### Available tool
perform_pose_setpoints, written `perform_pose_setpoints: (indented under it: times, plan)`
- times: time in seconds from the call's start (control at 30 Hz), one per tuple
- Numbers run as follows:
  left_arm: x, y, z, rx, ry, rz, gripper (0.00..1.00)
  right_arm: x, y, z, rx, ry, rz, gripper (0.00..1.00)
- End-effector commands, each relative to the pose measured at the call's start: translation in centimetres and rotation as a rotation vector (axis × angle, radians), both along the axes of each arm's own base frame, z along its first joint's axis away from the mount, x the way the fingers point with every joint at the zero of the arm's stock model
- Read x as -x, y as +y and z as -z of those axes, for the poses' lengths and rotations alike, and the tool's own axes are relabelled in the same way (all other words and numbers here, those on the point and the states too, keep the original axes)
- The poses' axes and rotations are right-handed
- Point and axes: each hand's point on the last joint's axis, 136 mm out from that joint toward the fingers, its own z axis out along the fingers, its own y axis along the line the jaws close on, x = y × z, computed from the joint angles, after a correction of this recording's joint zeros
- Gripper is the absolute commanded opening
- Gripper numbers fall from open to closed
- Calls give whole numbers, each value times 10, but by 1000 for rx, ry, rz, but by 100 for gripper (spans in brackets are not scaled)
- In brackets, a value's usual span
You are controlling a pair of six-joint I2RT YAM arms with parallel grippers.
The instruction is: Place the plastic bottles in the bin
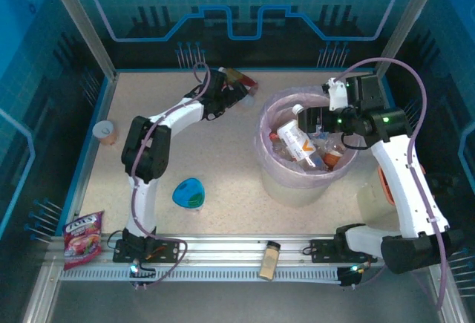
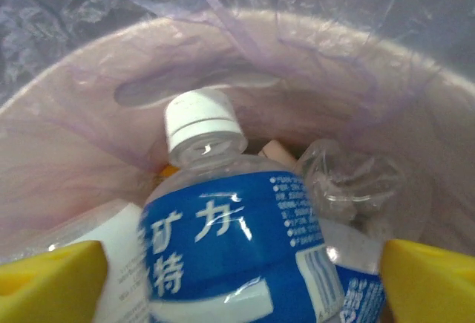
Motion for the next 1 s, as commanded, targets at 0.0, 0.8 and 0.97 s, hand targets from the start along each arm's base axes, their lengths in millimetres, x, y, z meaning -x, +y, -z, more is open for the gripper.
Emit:
perform_pose_setpoints:
  times: [0.0, 0.8, 0.97]
  plan:
    - [-14, 8, 16, -10, 40, -54, 99, 24, 2, -24, -19, -9, -18, 100]
    - [-46, 10, 96, 50, 150, -174, 77, 43, -7, -60, -20, -153, 1, 100]
    - [-36, 15, 88, 50, 124, -182, 62, 44, -8, -60, -22, -157, 3, 100]
